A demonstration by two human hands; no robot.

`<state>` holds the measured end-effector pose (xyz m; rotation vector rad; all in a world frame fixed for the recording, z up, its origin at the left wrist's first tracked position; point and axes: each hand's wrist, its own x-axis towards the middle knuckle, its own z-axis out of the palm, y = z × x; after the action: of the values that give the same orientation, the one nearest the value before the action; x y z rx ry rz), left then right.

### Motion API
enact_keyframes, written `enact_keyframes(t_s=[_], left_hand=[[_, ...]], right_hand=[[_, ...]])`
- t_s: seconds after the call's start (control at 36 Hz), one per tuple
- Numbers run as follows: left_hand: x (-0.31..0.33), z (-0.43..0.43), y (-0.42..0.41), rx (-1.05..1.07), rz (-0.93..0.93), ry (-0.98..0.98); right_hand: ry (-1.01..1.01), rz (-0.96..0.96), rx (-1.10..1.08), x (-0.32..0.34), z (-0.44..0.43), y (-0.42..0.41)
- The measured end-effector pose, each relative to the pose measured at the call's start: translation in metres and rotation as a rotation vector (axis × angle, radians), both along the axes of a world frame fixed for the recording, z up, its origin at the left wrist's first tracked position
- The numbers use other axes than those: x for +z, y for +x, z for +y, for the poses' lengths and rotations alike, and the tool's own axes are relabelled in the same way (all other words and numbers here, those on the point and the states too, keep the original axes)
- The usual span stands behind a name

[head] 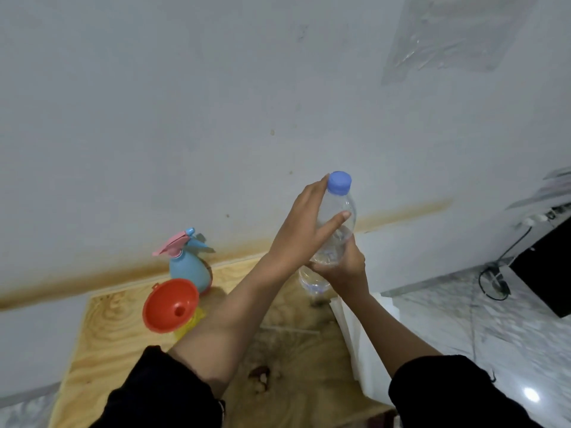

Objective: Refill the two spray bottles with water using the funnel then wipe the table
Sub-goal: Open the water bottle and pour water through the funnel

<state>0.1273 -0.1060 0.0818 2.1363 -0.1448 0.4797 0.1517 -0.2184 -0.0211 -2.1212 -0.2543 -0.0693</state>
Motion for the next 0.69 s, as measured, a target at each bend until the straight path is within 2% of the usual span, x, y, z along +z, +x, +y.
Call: enact_keyframes(t_s=[0.11, 0.39, 0.69], left_hand=[[0.011, -0.013, -0.039, 0.054, -0.061, -0.045], [0.012, -0.039, -0.119, 0.159, -0.172, -0.004], [-0.023, -0.042, -0.169, 0.23, -0.096, -0.024]], right_hand=[[0.055, 0.082, 0.051, 0.015, -0.015, -0.028], [0.091, 0.085, 0.151, 0.027, -0.042, -0.108], [0.069, 0.186, 0.217, -0.016, -0.04, -0.158]])
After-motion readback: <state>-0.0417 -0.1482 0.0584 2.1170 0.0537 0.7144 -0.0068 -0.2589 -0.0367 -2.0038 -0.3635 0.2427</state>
